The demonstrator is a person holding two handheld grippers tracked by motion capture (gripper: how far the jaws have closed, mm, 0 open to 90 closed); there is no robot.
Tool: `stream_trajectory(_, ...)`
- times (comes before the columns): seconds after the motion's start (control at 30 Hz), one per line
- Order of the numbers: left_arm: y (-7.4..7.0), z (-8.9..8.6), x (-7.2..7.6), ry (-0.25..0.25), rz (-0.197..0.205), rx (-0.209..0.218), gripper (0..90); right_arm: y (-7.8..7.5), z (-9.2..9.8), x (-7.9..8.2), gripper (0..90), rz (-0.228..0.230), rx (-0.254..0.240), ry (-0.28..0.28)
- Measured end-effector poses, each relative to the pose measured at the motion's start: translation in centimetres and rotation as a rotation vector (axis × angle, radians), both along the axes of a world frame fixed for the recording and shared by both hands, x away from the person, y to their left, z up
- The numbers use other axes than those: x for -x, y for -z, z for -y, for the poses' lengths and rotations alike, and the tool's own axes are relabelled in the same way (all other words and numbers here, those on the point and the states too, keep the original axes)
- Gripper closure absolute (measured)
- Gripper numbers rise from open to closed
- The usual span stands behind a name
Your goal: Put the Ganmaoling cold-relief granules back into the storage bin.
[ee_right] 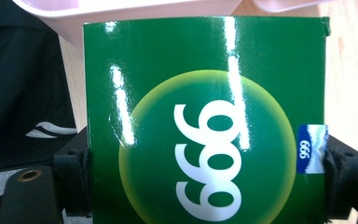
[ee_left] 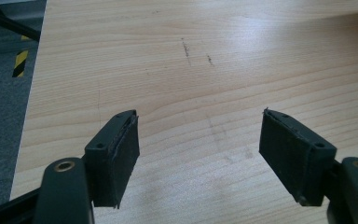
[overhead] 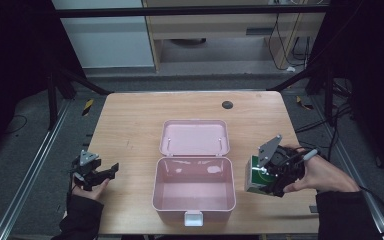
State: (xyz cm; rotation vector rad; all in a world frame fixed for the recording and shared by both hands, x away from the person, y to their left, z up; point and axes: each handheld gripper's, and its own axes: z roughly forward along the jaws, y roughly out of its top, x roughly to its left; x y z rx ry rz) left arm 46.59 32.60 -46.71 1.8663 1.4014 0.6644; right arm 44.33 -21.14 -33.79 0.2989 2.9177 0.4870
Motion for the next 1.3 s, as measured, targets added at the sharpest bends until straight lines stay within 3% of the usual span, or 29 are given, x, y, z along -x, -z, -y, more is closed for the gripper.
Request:
stream_trajectory(0.13,0.0,0.0,0.0,0.001,-0.002,-0.001,27.7,-1.4,-0.3,0.1,16.2,0.020,-0.006,-0.007)
stream_trajectory(0.73,0.1,0.0,0.0,0.001,-0.005,-0.001,27.7,-4.9,-2.3,0.3,16.2,0.049,0.002,-0.014)
stream_trajectory(1.3,0.0,0.0,0.0,-0.001,-0.002,0.002,27.6,-6.3,-5.8,0.3,16.2,0.056,-0.006,-0.074)
